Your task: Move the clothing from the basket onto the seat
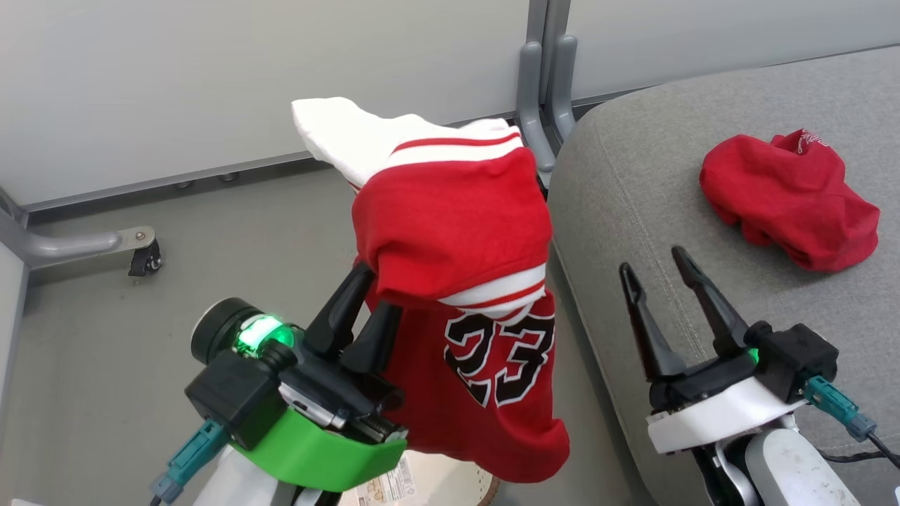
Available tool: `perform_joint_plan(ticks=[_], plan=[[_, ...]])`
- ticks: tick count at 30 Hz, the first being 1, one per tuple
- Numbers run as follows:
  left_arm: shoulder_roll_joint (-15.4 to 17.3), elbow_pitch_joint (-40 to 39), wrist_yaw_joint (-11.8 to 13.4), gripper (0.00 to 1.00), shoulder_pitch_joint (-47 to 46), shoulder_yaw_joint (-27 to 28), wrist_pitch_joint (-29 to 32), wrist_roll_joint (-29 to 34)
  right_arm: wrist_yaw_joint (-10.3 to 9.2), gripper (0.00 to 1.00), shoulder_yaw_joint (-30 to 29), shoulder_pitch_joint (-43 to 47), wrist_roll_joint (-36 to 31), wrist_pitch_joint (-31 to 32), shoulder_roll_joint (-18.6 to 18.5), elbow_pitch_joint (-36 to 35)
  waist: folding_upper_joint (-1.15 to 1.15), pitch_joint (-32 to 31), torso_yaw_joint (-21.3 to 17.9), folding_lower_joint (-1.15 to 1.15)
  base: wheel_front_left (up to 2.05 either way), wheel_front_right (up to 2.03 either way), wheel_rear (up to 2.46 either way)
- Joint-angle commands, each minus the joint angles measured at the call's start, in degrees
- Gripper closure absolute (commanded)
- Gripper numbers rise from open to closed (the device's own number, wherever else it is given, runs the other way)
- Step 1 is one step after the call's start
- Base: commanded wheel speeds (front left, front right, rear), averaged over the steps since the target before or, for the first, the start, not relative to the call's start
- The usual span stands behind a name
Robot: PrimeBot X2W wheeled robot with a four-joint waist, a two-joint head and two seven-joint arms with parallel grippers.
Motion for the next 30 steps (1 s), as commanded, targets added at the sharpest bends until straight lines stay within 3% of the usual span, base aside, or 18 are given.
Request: perform_joint_plan(ticks=[1, 13, 24, 30], plan=[[0.0, 0.3, -0.2, 1.00, 0.3, 0.6, -0.2, -0.4, -0.02, 0.00, 1.6, 0.0, 1.7, 0.0, -1.0, -0.8, 0.00, 0.1, -0.2, 0.00, 0.00, 0.00, 0.00], [1.2, 2.1, -0.2, 1.00, 0.1, 2.0, -0.2, 0.0, -0.02, 0.00, 19.7, -3.6, 15.8, 0.0, -12.8, -13.6, 0.00, 0.2, -1.4, 0.00, 0.00, 0.00, 0.00], [2.8, 1.2, -0.2, 1.00, -1.5, -3.1, -0.2, 0.5, -0.02, 0.00, 29.8, -10.4, 10.6, 0.0, -18.4, -10.2, 0.00, -0.1, -0.7, 0.00, 0.00, 0.00, 0.00], [2.6, 1.4, -0.2, 1.00, -2.3, -5.9, -0.2, 0.0, -0.02, 0.00, 36.1, -15.5, 9.6, 0.0, -19.2, -6.3, 0.00, -0.1, 0.1, 0.00, 0.00, 0.00, 0.00]])
